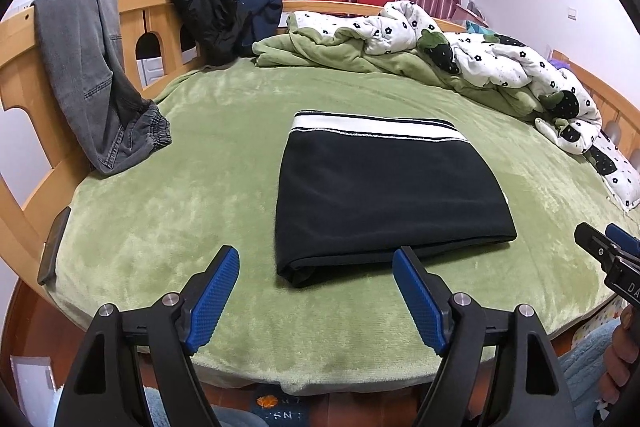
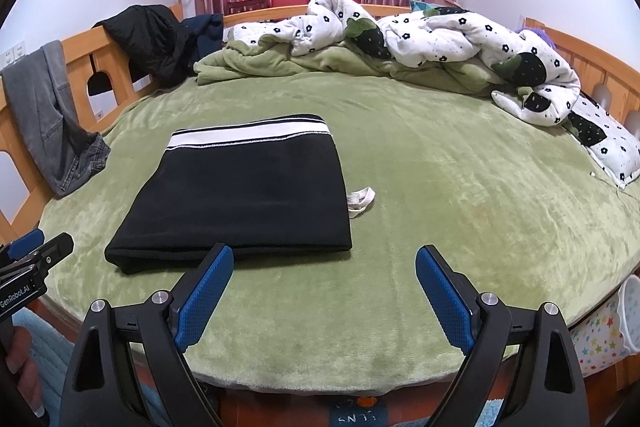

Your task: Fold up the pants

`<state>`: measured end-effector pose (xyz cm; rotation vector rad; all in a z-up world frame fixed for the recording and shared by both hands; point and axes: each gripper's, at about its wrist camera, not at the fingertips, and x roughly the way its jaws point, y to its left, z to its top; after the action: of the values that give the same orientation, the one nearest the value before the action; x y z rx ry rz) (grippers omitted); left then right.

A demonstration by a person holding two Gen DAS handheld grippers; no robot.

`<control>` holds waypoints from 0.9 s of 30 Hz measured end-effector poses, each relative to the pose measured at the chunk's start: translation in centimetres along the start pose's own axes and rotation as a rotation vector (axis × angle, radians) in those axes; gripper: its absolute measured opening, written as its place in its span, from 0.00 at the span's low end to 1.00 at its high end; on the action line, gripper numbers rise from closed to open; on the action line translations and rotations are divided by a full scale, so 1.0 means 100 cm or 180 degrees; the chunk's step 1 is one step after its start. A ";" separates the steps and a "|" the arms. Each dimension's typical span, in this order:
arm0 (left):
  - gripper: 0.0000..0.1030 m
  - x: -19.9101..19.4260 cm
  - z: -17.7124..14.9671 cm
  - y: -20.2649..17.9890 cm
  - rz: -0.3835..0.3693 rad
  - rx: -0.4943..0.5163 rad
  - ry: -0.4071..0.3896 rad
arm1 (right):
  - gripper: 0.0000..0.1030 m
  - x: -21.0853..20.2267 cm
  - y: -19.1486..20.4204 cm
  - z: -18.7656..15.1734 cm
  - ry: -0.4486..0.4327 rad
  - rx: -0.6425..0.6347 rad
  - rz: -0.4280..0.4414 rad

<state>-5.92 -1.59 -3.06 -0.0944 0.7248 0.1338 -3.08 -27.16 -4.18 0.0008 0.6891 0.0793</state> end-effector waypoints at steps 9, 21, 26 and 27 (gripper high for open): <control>0.76 -0.001 -0.002 -0.004 -0.0003 0.0019 0.0002 | 0.89 0.001 -0.001 0.000 -0.0006 0.0019 -0.0008; 0.76 -0.003 -0.004 -0.006 -0.0005 0.0018 0.0001 | 0.89 0.002 -0.001 -0.001 0.0001 0.0000 -0.0026; 0.76 -0.002 -0.002 -0.004 -0.0014 0.0026 0.0003 | 0.89 0.001 -0.002 -0.003 -0.0023 -0.0031 -0.0027; 0.76 -0.002 -0.003 -0.005 -0.0016 0.0025 0.0003 | 0.89 0.001 -0.002 -0.003 -0.0020 -0.0033 -0.0024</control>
<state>-6.17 -2.11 -3.14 -0.0889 0.7260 0.1263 -3.16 -27.38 -4.51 -0.0115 0.6824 0.0757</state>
